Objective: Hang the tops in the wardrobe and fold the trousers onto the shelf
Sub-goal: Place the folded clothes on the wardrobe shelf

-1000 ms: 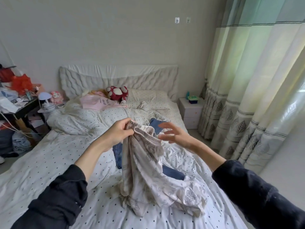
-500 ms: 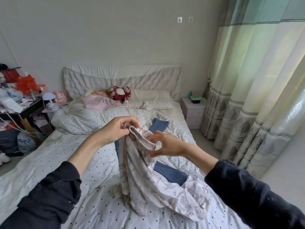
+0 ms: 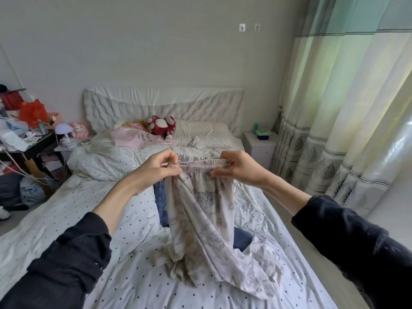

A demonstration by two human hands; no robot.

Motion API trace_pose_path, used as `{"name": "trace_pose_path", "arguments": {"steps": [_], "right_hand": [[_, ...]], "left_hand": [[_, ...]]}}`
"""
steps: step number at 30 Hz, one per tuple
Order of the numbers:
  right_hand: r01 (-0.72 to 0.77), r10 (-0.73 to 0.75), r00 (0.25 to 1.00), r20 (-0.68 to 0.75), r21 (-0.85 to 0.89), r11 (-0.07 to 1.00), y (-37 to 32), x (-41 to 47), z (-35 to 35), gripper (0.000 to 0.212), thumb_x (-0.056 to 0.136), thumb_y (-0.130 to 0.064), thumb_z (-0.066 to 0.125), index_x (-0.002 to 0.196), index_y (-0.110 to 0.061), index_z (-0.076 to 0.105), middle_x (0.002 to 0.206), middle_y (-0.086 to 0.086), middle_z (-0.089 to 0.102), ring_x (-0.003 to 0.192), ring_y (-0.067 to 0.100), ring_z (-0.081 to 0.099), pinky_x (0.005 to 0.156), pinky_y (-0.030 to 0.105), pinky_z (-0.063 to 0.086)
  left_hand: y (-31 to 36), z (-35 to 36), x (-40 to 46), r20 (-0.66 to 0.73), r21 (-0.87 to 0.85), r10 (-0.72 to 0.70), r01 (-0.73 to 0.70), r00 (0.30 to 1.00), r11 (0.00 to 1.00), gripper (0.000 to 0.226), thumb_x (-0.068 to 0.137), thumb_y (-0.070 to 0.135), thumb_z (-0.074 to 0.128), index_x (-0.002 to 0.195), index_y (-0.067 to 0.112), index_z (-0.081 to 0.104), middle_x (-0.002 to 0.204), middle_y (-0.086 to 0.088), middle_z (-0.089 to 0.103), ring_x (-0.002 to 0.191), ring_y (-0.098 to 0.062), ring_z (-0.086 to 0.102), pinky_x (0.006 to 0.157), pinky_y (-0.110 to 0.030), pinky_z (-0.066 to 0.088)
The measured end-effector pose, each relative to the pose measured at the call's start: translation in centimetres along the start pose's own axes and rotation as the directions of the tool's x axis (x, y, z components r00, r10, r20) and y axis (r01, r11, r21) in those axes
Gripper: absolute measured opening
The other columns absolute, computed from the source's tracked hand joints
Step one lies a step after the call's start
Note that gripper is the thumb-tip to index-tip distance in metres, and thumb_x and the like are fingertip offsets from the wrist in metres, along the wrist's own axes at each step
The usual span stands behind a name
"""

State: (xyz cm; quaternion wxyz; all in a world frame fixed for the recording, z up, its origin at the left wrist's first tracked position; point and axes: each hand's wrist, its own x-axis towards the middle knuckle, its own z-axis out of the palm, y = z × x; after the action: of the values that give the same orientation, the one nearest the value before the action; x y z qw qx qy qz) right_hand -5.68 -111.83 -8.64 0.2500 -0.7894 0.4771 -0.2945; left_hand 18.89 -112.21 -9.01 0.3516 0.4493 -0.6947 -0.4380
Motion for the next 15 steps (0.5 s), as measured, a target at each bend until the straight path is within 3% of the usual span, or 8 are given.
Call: {"name": "trace_pose_path", "arguments": {"steps": [3,5,7,9,10,12,15], "right_hand": [[-0.015,0.022,0.999,-0.047,0.149,0.989,-0.6,0.1,-0.7,0.021,0.080,-0.018,0.073,0.092,-0.013,0.056,0.075,0.001,0.059,0.061,0.006,0.053,0.059,0.021,0.043],[-0.040,0.059,0.995,-0.084,0.206,0.978,-1.1,0.1,-1.3,0.034,0.081,-0.015,0.072,0.109,-0.015,0.052,0.074,0.003,0.055,0.061,0.008,0.050,0.062,0.020,0.042],[-0.085,0.123,0.984,-0.128,0.266,0.960,-1.4,0.4,-2.2,0.045,0.080,-0.013,0.073,0.120,-0.010,0.053,0.071,0.005,0.056,0.062,0.008,0.052,0.067,0.022,0.047],[-0.148,0.195,0.968,-0.156,0.270,0.951,-1.2,1.0,-3.3,0.042,0.077,-0.014,0.076,0.110,0.005,0.060,0.083,0.022,0.066,0.073,0.021,0.062,0.079,0.038,0.054],[-0.189,0.233,0.960,-0.152,0.260,0.947,-1.1,1.1,-3.7,0.042,0.076,-0.015,0.077,0.105,0.011,0.061,0.090,0.028,0.065,0.075,0.029,0.061,0.078,0.041,0.052],[-0.262,0.305,0.940,-0.155,0.250,0.932,-0.9,1.0,-4.6,0.034,0.075,-0.012,0.077,0.096,0.012,0.064,0.080,0.023,0.062,0.069,0.024,0.050,0.065,0.032,0.042],[-0.333,0.374,0.912,-0.169,0.226,0.915,-0.8,0.6,-6.1,0.030,0.076,-0.008,0.076,0.099,0.009,0.066,0.078,0.012,0.057,0.069,0.017,0.048,0.063,0.027,0.042]], "left_hand": [[0.6,-0.2,0.7,-0.167,0.021,0.106,-0.104,0.980,0.994,0.023,0.084,0.009,0.068,0.078,0.016,0.047,0.076,0.003,0.052,0.072,-0.004,0.050,0.074,-0.025,0.039],[1.5,-0.1,1.1,-0.238,0.053,0.149,-0.140,0.960,0.989,0.021,0.087,0.007,0.062,0.080,0.017,0.046,0.072,0.002,0.052,0.068,-0.005,0.049,0.068,-0.020,0.039],[2.2,-0.3,1.8,-0.273,0.082,0.177,-0.161,0.946,0.984,0.021,0.087,0.005,0.061,0.085,0.019,0.046,0.081,-0.003,0.057,0.080,-0.014,0.053,0.075,-0.020,0.040],[2.8,-0.5,2.6,-0.236,0.111,0.180,-0.158,0.955,0.981,0.027,0.086,0.005,0.064,0.101,0.022,0.049,0.106,-0.010,0.060,0.103,-0.022,0.056,0.089,-0.027,0.041],[3.1,-0.5,2.9,-0.209,0.160,0.174,-0.142,0.962,0.977,0.035,0.085,0.007,0.066,0.113,0.021,0.051,0.116,-0.010,0.058,0.112,-0.021,0.054,0.093,-0.029,0.041],[3.8,-0.3,3.6,-0.157,0.261,0.161,-0.116,0.974,0.958,0.046,0.083,0.010,0.069,0.127,0.013,0.053,0.120,-0.008,0.060,0.114,-0.014,0.054,0.097,-0.027,0.040],[4.9,0.7,5.0,-0.112,0.307,0.145,-0.105,0.983,0.946,0.040,0.080,0.010,0.072,0.119,0.010,0.062,0.114,-0.007,0.066,0.108,-0.014,0.059,0.098,-0.027,0.042]]}}
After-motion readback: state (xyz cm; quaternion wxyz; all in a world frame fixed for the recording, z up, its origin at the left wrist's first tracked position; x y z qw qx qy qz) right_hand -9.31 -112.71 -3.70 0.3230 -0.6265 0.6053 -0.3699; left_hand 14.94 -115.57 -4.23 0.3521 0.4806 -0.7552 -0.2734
